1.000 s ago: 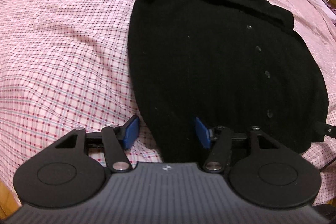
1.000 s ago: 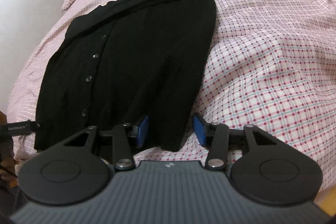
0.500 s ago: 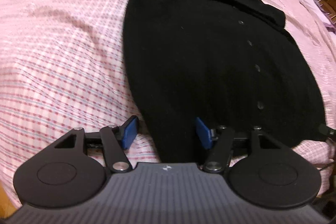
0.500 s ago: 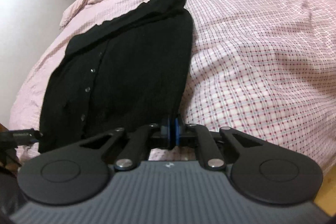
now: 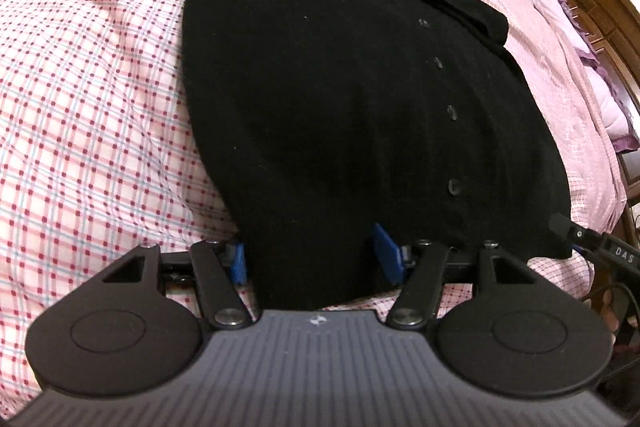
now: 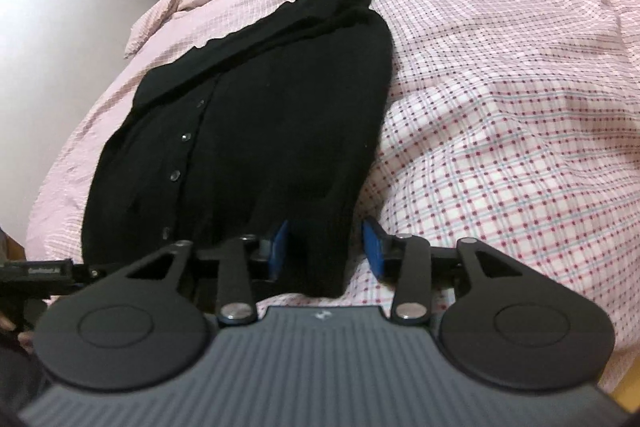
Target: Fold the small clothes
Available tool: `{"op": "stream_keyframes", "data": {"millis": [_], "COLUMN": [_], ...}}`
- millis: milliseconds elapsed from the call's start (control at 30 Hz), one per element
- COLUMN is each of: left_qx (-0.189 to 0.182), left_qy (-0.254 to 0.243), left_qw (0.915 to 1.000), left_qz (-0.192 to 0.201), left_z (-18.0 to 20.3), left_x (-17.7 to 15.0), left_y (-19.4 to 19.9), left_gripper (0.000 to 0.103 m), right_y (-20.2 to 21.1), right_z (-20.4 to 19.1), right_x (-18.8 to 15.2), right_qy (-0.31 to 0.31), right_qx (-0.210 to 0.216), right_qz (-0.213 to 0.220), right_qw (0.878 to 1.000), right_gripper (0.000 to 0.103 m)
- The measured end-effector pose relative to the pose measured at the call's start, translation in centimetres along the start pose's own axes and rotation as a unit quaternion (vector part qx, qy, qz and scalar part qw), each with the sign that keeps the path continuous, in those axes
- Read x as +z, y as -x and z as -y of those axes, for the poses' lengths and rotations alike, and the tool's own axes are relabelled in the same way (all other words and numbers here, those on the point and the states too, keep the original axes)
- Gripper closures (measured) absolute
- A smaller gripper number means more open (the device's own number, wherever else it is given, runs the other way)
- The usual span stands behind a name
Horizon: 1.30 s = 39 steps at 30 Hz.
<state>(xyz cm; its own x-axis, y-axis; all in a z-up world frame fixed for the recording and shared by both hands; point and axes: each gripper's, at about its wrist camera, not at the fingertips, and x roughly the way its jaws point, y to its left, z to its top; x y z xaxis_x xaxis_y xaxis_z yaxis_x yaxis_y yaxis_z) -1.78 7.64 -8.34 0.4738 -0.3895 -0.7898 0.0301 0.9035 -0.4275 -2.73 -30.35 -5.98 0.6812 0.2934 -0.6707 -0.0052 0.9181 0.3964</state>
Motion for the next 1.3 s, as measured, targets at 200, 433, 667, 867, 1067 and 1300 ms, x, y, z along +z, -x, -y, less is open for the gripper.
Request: {"op": "stream_keyframes", "data": {"millis": [200,433,667,867,1067,1300], "left_qx": [-0.004,-0.049,-0.097,-0.131,-0.127,-0.121], "left_qy": [-0.01,0.015,0.047,0.019,0.016,0.004], "left_qw": [0.9999,0.9986,0.9941,0.9869,0.9795,0.9685], "left_qz": [-0.003,-0.012,0.013,0.092,0.155,0.218], "left_z": [0.4,-0.2,-1.5,-0.1,1.1,3.8], "left_x": [0.0,-0.2,0.1,1.7,3.9,8.4], "left_y": [-0.8,-1.7,-0.5,3.0,5.6,7.1], "left_gripper": [0.038,0.049,0.095,0.095,0.096,0.096], "right_y": [-0.9,-1.3,-0.5,2.2,3.1,2.5], "right_z": [-0.3,-0.6,0.1,0.5,0.9,0.4], "right_x": [-0.2,-0.5,-0.4,1.3,4.0,7.6], "right_qy": [0.013,0.039,0.007,-0.019,-0.077,-0.108], "right_qx": [0.001,-0.001,0.029,0.091,0.145,0.175], "right_qz": [-0.002,-0.004,0.008,0.074,0.122,0.175], "right_qw": [1.0,0.999,1.0,0.993,0.979,0.963], "right_gripper": [0.061,0.061,0.094,0.095,0.095,0.095]}}
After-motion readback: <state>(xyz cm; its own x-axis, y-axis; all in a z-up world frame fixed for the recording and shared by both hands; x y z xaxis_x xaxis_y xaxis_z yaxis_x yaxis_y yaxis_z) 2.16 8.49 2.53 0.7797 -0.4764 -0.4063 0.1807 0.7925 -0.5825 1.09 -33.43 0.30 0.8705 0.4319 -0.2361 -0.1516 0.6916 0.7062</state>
